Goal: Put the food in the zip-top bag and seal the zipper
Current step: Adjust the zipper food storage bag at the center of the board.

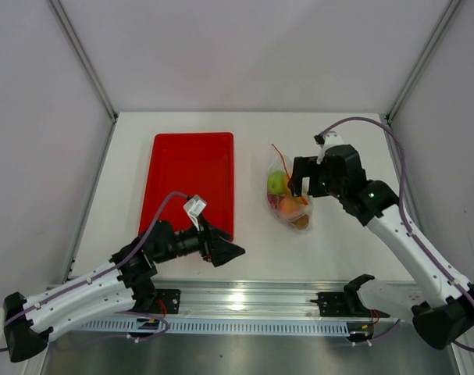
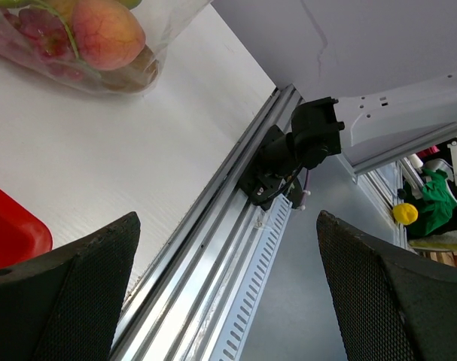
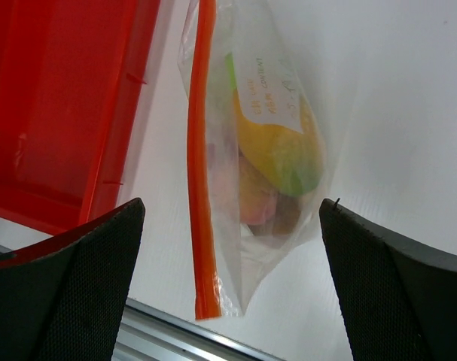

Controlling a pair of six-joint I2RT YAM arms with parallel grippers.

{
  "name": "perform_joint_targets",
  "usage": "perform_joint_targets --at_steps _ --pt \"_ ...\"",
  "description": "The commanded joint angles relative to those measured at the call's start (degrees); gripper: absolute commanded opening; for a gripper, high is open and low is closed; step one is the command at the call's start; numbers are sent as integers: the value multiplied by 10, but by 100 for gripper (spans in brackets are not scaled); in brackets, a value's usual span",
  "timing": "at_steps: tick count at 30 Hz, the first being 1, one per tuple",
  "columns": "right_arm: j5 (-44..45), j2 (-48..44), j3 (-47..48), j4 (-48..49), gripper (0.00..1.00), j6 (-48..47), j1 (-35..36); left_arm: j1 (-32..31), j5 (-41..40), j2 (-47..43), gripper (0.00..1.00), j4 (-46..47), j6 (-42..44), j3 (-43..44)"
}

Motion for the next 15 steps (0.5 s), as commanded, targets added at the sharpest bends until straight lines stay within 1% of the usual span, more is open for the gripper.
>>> perform_joint_targets --at_steps 1,5,6,8,9,11,12,14,15 --pt "-32 58 1 25 99 -27 8 2 13 5 100 33 -11 -2" --pt "4 152 28 29 97 -55 20 2 13 -5 99 31 -13 -4" --pt "8 167 36 29 95 -62 23 2 12 -8 99 29 -13 -5" --pt "23 196 55 24 87 -76 30 2 12 -13 100 24 -14 -5" --pt "26 215 72 22 74 -78 31 2 12 -15 100 21 -14 -4" --pt "21 227 87 25 59 -82 37 2 12 -17 100 19 -14 -4" --pt "17 234 99 29 38 -80 39 2 12 -18 100 18 -14 -6" --pt "-11 236 110 37 17 -73 44 2 9 -18 100 21 -15 -7" --pt "-21 241 116 40 0 -70 45 2 9 -15 100 23 -16 -7"
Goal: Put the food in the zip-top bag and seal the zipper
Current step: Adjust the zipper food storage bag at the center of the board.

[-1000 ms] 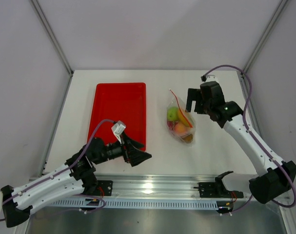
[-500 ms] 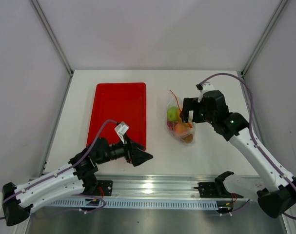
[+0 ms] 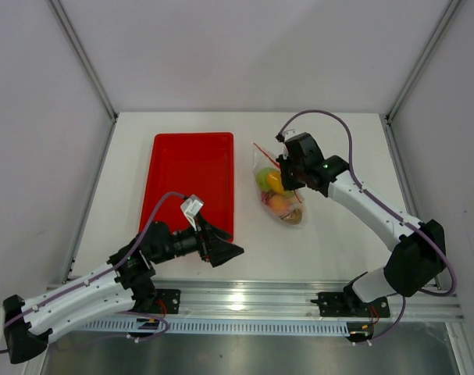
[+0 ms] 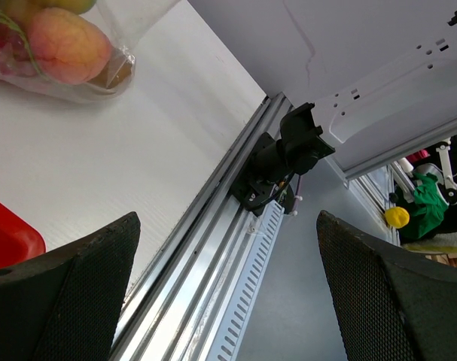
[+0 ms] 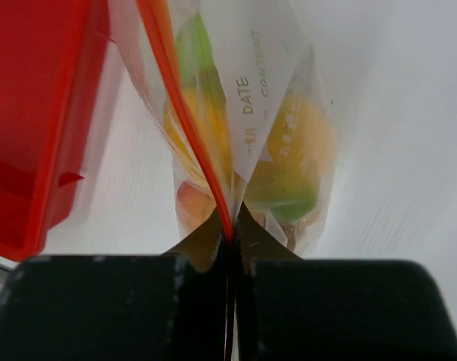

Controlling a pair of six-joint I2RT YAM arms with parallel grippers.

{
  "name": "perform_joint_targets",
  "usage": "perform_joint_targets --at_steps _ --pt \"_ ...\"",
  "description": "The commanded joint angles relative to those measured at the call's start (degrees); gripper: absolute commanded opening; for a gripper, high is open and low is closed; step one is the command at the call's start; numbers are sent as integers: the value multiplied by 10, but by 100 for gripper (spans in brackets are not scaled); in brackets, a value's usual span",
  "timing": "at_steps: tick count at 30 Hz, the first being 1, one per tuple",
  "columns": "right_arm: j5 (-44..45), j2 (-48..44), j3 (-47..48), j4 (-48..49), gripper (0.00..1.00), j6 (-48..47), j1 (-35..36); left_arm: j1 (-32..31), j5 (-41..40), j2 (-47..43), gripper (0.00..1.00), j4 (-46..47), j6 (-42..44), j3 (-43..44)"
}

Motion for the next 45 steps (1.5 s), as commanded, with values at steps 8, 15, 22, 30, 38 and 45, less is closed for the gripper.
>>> perform_joint_targets --at_steps 8,15,22,30,38,45 --pt "-212 -11 91 79 0 77 -29 2 19 28 99 40 -16 -5" --pt "-419 7 -22 197 0 210 -188 2 19 36 99 50 -18 -7" --pt "-424 103 -109 214 0 194 -309 2 26 42 99 58 -19 -9" --pt "-264 137 -103 138 2 127 -371 2 26 42 99 60 -19 -11" --pt "-198 141 -135 129 15 114 -418 2 31 51 99 64 -19 -9" --pt "-170 85 -127 107 59 116 -421 2 37 60 99 67 -19 -6"
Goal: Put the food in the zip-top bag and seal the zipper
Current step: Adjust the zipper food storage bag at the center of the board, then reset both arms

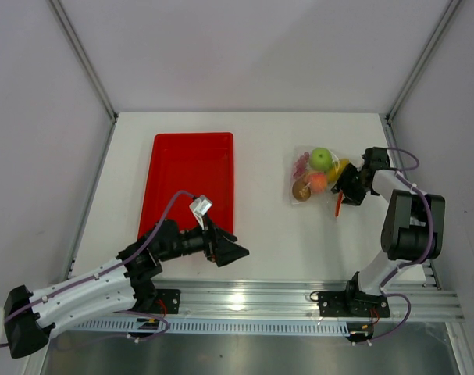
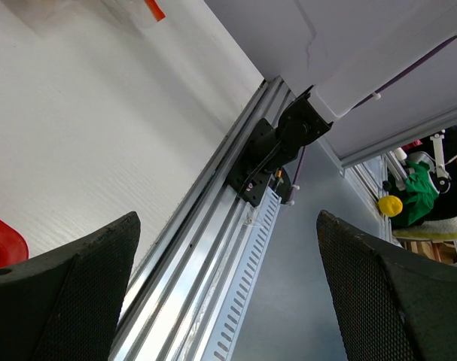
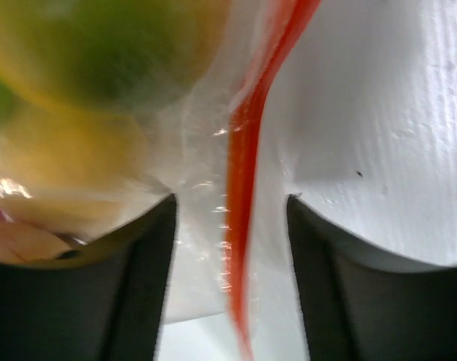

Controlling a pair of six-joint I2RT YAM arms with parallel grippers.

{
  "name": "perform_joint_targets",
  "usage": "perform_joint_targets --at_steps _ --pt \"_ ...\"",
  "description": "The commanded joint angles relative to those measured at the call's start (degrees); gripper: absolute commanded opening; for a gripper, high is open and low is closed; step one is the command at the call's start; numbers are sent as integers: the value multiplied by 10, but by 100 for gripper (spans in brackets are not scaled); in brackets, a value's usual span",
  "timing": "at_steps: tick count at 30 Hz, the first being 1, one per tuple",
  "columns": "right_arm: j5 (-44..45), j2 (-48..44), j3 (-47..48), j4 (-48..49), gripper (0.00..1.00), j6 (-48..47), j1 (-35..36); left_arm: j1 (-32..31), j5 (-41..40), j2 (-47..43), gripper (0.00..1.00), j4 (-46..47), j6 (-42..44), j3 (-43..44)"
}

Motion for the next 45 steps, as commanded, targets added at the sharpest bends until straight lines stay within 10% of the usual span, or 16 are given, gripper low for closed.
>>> perform_joint_targets --at_steps 1,5,12,45 --pt "44 -55 14 -23 65 -8 1 2 11 1 99 19 -3 0" --pt "50 -108 21 -38 92 -2 -1 2 9 -4 100 17 -3 -1" --pt "55 -168 24 -73 99 1 -1 2 12 -6 100 19 -4 -5" --pt "255 -538 -234 -114 99 201 288 2 12 -6 100 94 -51 -58"
